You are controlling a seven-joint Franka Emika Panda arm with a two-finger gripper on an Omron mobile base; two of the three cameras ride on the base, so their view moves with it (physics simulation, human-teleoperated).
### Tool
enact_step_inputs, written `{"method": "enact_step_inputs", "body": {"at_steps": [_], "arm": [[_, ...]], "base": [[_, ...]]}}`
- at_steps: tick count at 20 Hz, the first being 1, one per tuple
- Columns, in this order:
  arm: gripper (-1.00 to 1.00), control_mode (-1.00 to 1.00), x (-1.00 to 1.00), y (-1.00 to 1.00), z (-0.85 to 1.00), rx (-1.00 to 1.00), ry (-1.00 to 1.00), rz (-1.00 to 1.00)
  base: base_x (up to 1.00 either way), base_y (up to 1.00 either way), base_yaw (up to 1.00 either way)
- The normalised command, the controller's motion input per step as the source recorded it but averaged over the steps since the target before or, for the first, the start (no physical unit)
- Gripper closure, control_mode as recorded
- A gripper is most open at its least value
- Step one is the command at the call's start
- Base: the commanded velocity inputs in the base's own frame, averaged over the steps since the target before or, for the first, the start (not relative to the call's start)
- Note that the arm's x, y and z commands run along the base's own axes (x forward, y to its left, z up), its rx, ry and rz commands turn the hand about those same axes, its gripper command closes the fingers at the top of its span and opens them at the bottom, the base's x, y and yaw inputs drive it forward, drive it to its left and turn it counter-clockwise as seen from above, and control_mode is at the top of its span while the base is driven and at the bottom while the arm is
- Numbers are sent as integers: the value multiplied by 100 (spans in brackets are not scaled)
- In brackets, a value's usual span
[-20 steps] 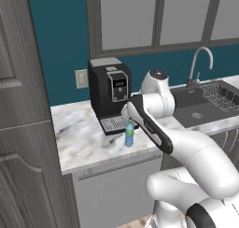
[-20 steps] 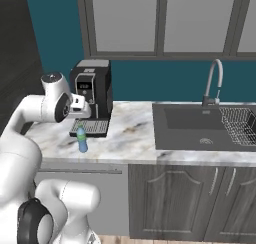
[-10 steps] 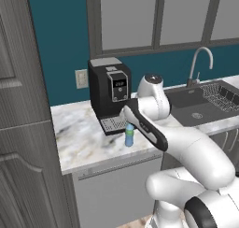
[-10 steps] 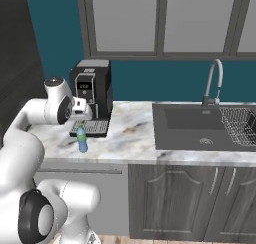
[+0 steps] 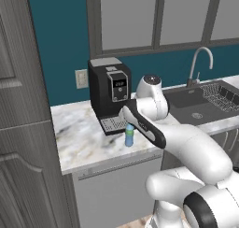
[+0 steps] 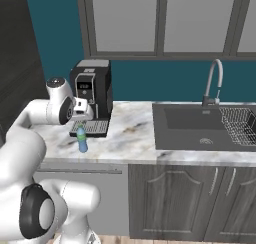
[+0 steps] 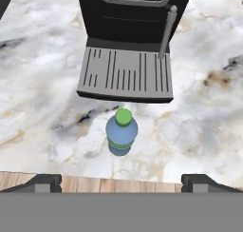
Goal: Move the drinks to the dining counter.
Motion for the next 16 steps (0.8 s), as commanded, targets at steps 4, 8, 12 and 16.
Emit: {"method": "enact_step_inputs", "body": {"at_steps": [4,8,12,16], "arm": [[-100,-100,17,2,-3,0,-1,0],[-100,-100,7,7,-15,0,0,0],[-100,-100,2,2,-18,0,0,0],[-100,-100,1,0,-17,0,0,0]], "base": [[0,0,0],[0,0,0],[0,0,0],[0,0,0]]}}
